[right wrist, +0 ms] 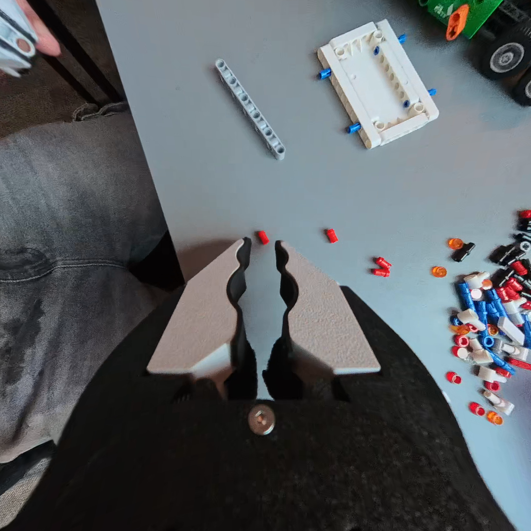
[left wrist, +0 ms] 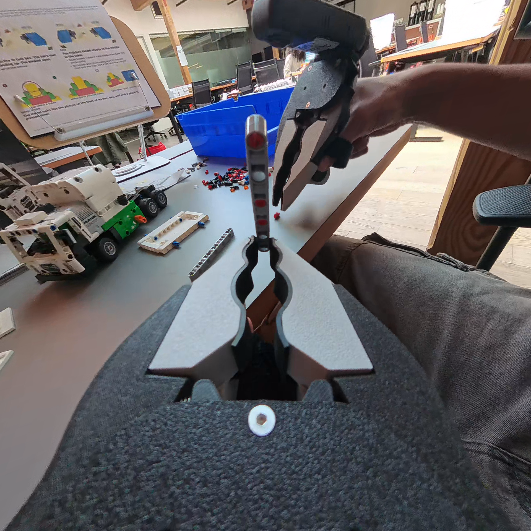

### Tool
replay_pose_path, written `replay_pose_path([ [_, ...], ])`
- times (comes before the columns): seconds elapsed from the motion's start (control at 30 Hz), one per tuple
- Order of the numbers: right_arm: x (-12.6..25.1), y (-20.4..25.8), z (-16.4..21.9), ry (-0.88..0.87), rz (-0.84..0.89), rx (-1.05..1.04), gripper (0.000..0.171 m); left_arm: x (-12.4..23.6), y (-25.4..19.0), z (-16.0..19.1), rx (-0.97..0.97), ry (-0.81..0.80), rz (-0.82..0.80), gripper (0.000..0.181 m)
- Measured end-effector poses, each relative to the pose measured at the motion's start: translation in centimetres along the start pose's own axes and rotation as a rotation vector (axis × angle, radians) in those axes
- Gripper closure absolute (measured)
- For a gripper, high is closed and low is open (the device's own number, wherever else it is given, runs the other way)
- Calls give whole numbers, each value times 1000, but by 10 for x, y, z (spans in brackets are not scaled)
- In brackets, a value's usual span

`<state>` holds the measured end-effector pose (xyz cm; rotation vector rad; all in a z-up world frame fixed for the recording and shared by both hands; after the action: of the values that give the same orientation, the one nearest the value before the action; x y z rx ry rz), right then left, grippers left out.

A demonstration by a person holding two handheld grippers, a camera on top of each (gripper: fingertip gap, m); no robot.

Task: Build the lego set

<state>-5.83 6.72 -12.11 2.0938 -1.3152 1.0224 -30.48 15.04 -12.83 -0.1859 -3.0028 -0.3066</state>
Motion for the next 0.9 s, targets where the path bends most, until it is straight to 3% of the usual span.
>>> replay_pose_path([
  [0.03,1,1,0,-24,-5,4,156,0,0,0,5,0,1,176],
  [0.3,-10,4,-3,34,-9,110,160,-6,-1,6,-17,33,17,176],
  [0.9,-12,-6,-11,62,-65,47,166,-2,-1,4,-36,33,21,176],
])
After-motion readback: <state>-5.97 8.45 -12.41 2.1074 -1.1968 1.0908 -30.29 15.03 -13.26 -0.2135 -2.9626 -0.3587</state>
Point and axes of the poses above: each gripper's, where its closed fingertips meet, x back along the fingers, z out of its underside, y = z × x across the jaws, the point moved 9 cm from there along x, back along the fingers
